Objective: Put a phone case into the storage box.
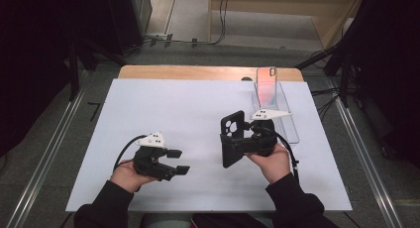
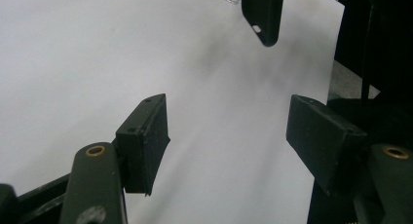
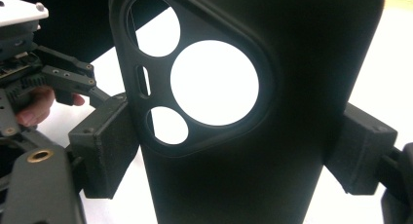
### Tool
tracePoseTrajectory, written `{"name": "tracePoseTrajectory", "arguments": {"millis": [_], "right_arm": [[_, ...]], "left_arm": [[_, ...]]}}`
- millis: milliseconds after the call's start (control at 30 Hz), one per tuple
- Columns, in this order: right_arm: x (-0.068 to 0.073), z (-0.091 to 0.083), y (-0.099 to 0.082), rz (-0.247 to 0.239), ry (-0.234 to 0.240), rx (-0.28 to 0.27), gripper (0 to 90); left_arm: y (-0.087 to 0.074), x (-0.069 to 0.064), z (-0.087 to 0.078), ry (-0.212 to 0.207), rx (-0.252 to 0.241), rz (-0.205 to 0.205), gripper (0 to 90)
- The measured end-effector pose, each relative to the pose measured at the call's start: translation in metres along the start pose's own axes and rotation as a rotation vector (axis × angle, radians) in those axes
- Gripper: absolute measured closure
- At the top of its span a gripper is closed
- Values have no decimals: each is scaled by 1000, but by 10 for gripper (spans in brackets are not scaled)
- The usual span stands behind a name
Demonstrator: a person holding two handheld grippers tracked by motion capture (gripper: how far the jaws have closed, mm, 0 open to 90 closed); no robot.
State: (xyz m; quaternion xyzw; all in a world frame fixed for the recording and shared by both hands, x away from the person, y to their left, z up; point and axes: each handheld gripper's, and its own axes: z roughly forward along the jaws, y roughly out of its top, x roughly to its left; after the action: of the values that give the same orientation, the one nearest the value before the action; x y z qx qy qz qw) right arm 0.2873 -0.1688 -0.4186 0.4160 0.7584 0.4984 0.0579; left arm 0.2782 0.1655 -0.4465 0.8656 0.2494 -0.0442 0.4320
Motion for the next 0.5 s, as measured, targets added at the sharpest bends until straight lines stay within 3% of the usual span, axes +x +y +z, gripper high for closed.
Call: {"name": "tracePoseTrajectory", "arguments": {"millis": [200, 367, 500], "right_arm": [[-4, -6, 4, -10, 16, 11, 144], [-7, -11, 7, -21, 24, 14, 144], [-9, -16, 11, -22, 29, 11, 144]], "left_arm": [[-12, 4, -6, -42, 5, 2, 316], [-21, 4, -11, -14, 19, 4, 317], [-24, 5, -17, 7, -9, -12, 317]]}}
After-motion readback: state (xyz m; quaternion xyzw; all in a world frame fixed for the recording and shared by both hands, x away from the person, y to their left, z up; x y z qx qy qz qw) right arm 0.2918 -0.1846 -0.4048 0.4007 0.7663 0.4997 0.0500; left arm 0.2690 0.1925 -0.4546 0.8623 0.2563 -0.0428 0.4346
